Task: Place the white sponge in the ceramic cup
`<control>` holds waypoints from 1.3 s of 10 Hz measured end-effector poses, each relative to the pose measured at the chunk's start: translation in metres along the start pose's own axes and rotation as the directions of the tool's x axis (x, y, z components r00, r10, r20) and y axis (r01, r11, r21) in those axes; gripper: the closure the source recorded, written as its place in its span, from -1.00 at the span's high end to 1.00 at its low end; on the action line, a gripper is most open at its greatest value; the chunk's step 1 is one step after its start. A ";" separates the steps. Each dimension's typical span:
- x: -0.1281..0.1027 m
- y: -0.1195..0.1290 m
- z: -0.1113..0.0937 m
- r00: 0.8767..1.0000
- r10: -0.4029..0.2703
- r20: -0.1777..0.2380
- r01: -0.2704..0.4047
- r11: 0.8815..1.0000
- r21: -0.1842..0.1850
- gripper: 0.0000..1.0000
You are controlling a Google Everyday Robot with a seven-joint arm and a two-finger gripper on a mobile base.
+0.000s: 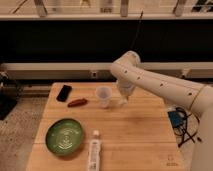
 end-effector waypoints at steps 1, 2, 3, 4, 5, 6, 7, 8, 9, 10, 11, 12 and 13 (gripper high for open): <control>0.000 -0.014 -0.002 1.000 -0.017 -0.005 0.017 1.000 0.007 -0.92; 0.000 -0.019 -0.003 1.000 -0.026 -0.006 0.026 1.000 0.010 -0.92; 0.003 -0.020 -0.003 1.000 -0.030 -0.011 0.030 1.000 0.009 -0.92; 0.002 -0.022 -0.003 0.999 -0.037 -0.015 0.037 0.999 0.009 -0.92; -0.001 -0.030 -0.005 0.998 -0.053 -0.020 0.053 0.999 0.012 -0.92; 0.000 -0.032 -0.005 0.998 -0.060 -0.027 0.060 0.998 0.012 -0.92; 0.000 -0.034 -0.006 0.997 -0.065 -0.030 0.066 0.998 0.012 -0.92; -0.001 -0.046 -0.006 0.996 -0.076 -0.035 0.077 0.997 0.017 -0.92; -0.004 -0.056 -0.007 0.995 -0.087 -0.039 0.088 0.996 0.025 -0.92; -0.001 -0.058 -0.007 0.995 -0.091 -0.043 0.092 0.995 0.025 -0.92; 0.000 -0.056 -0.006 0.995 -0.094 -0.045 0.095 0.995 0.023 -0.92; 0.000 -0.057 -0.006 0.994 -0.099 -0.046 0.100 0.995 0.022 -0.92; -0.001 -0.060 -0.007 0.993 -0.106 -0.050 0.107 0.994 0.024 -0.92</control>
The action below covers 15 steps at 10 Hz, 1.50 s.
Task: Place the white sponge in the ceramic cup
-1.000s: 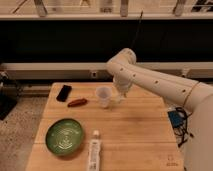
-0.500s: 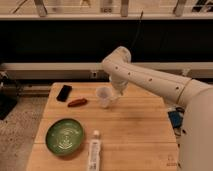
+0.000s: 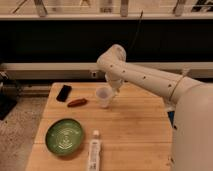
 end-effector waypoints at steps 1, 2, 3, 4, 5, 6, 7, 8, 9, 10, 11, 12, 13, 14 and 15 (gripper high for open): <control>0.001 -0.005 0.000 1.000 -0.003 -0.004 0.003 1.000 0.004 -0.92; -0.002 -0.018 -0.001 1.000 -0.012 -0.008 0.012 1.000 0.015 -0.92; -0.003 -0.024 -0.002 1.000 -0.014 -0.009 0.015 1.000 0.019 -0.92; -0.002 -0.025 -0.002 1.000 -0.014 -0.011 0.015 1.000 0.021 -0.92; 0.000 -0.024 -0.001 1.000 -0.016 -0.014 0.017 1.000 0.021 -0.92; 0.001 -0.025 -0.001 1.000 -0.018 -0.016 0.019 1.000 0.023 -0.92; 0.001 -0.028 -0.001 1.000 -0.023 -0.017 0.024 0.999 0.026 -0.92; 0.002 -0.031 -0.001 1.000 -0.025 -0.018 0.026 0.999 0.031 -0.92; 0.002 -0.031 -0.001 1.000 -0.024 -0.018 0.025 0.999 0.032 -0.92; 0.002 -0.032 -0.001 1.000 -0.024 -0.018 0.025 0.999 0.035 -0.92; 0.003 -0.033 0.000 1.000 -0.026 -0.018 0.026 0.999 0.038 -0.92; 0.005 -0.034 0.000 0.999 -0.027 -0.018 0.027 0.999 0.041 -0.92; 0.005 -0.034 0.000 0.999 -0.028 -0.020 0.029 0.999 0.044 -0.92; 0.006 -0.033 0.000 0.999 -0.030 -0.021 0.031 0.999 0.044 -0.92; 0.007 -0.032 0.000 0.999 -0.030 -0.022 0.031 0.998 0.047 -0.92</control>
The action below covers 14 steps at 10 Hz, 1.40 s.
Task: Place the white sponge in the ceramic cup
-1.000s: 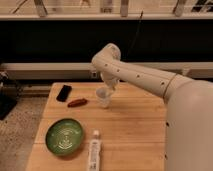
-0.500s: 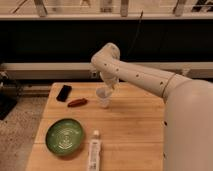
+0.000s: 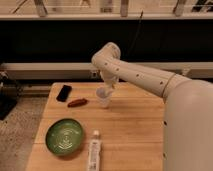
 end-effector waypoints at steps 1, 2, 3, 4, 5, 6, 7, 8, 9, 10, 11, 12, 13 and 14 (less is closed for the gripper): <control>0.000 -0.001 0.000 1.000 -0.001 -0.001 0.001 1.000 0.003 -0.92; 0.001 -0.001 0.000 1.000 -0.003 -0.001 0.003 1.000 0.005 -0.92; 0.002 0.000 0.000 1.000 -0.003 -0.001 0.003 1.000 0.008 -0.92; 0.004 0.000 0.000 1.000 -0.004 -0.002 0.004 1.000 0.012 -0.92; 0.005 0.000 0.000 1.000 -0.004 -0.003 0.004 1.000 0.014 -0.92; 0.005 -0.002 0.000 1.000 -0.007 -0.004 0.007 1.000 0.018 -0.92; 0.005 -0.002 0.001 1.000 -0.010 -0.004 0.010 1.000 0.020 -0.92; 0.006 -0.003 0.001 1.000 -0.010 -0.005 0.010 1.000 0.022 -0.92; 0.006 -0.003 0.002 1.000 -0.011 -0.005 0.012 1.000 0.024 -0.92; 0.007 -0.004 0.002 1.000 -0.014 -0.006 0.014 1.000 0.028 -0.92; 0.008 -0.005 0.003 1.000 -0.017 -0.006 0.017 0.999 0.032 -0.92; 0.009 -0.004 0.003 1.000 -0.017 -0.007 0.017 0.999 0.034 -0.92; 0.009 -0.004 0.003 1.000 -0.018 -0.008 0.018 0.999 0.036 -0.92; 0.010 -0.005 0.004 1.000 -0.019 -0.009 0.020 0.999 0.040 -0.92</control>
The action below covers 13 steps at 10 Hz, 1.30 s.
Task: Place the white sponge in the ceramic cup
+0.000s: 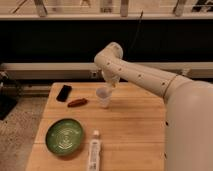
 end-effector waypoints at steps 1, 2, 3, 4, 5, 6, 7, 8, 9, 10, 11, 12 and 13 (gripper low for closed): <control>0.001 0.000 0.000 1.000 -0.001 -0.001 0.001 1.000 0.002 -0.92; 0.001 0.000 0.000 1.000 -0.002 -0.002 0.002 1.000 0.005 -0.92; 0.001 -0.001 0.001 1.000 -0.004 -0.002 0.004 1.000 0.008 -0.92; 0.001 -0.001 0.001 1.000 -0.005 -0.003 0.005 1.000 0.010 -0.92; 0.002 -0.001 0.002 1.000 -0.006 -0.005 0.006 1.000 0.012 -0.92; 0.002 -0.001 0.002 1.000 -0.006 -0.006 0.006 1.000 0.013 -0.92; 0.002 -0.001 0.002 1.000 -0.007 -0.007 0.007 1.000 0.017 -0.92; 0.002 -0.001 0.003 1.000 -0.008 -0.008 0.008 1.000 0.017 -0.92; 0.002 -0.001 0.003 1.000 -0.008 -0.009 0.008 1.000 0.019 -0.92; 0.003 -0.001 0.003 1.000 -0.010 -0.011 0.010 1.000 0.022 -0.92; 0.003 -0.001 0.003 1.000 -0.010 -0.012 0.011 1.000 0.024 -0.92; 0.003 -0.001 0.004 1.000 -0.011 -0.013 0.012 1.000 0.026 -0.92; 0.003 -0.001 0.004 1.000 -0.012 -0.014 0.013 1.000 0.027 -0.92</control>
